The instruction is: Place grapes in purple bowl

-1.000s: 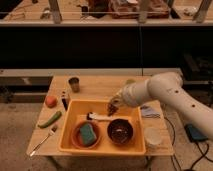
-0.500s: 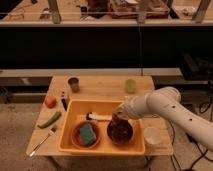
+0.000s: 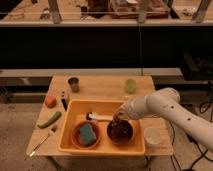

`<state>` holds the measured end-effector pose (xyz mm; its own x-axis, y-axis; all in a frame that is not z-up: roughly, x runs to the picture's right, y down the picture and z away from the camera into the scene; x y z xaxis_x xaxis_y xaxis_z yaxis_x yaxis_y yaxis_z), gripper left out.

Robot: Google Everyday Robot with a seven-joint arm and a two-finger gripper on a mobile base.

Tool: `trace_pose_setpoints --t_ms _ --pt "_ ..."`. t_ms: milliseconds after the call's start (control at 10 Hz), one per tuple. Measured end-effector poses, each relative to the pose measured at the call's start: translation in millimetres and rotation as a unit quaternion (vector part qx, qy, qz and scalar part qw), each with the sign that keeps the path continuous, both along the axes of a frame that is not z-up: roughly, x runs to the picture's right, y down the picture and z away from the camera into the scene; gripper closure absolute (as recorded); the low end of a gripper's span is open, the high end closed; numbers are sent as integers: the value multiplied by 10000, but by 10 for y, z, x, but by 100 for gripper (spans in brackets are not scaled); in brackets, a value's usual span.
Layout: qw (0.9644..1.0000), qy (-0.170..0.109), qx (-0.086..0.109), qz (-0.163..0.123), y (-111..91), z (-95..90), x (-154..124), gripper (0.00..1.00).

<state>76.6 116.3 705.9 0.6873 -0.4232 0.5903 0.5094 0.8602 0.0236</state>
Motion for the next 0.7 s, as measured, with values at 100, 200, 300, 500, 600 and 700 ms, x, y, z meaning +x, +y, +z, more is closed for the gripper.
trace_pose_setpoints --t_ms 100,200,300,500,600,700 --pt "10000 61 -26 -25 35 14 13 24" --pt "9999 99 -28 -40 45 17 24 21" --pt "9998 162 -33 -64 67 28 49 20" --pt "9997 229 -45 -113 87 44 77 20" --pt "9995 204 -93 -212 94 60 68 20" --pt "9994 170 -122 -279 100 70 43 20"
